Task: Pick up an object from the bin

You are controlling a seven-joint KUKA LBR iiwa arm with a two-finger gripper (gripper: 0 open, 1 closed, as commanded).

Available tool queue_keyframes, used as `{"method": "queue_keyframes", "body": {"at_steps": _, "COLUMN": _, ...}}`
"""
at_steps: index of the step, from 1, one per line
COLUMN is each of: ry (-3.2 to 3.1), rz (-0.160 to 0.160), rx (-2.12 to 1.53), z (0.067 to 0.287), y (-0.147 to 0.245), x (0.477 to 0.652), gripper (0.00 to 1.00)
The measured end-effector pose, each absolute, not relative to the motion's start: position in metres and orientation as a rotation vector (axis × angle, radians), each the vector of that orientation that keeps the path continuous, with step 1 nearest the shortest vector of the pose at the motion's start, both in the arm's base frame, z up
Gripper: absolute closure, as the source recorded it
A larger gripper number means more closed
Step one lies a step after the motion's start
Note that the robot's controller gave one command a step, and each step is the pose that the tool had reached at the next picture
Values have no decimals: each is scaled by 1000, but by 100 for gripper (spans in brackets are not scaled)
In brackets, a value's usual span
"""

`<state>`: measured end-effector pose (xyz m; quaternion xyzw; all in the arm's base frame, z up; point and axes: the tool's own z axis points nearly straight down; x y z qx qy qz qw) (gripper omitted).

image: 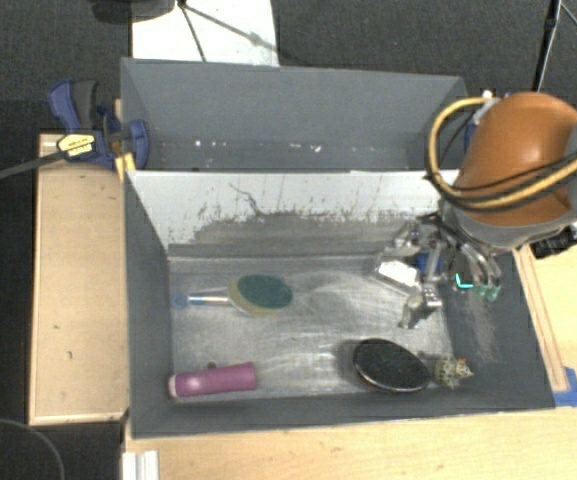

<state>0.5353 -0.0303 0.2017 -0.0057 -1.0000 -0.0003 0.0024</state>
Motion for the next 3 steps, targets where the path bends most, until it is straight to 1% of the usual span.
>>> {"method": "queue_keyframes", "body": {"at_steps": 1, "ry": -3149, "rz": 1, "rx": 53, "z": 92, "y": -35, "x": 491, "gripper": 0}}
{"method": "queue_keyframes", "body": {"at_steps": 2, "ry": -3140, "rz": -1, "rx": -51, "z": 101, "y": -37, "x": 481, "gripper": 0}}
{"method": "queue_keyframes", "body": {"at_steps": 3, "ry": -3123, "rz": -1, "rx": -309, "z": 100, "y": -40, "x": 479, "gripper": 0}}
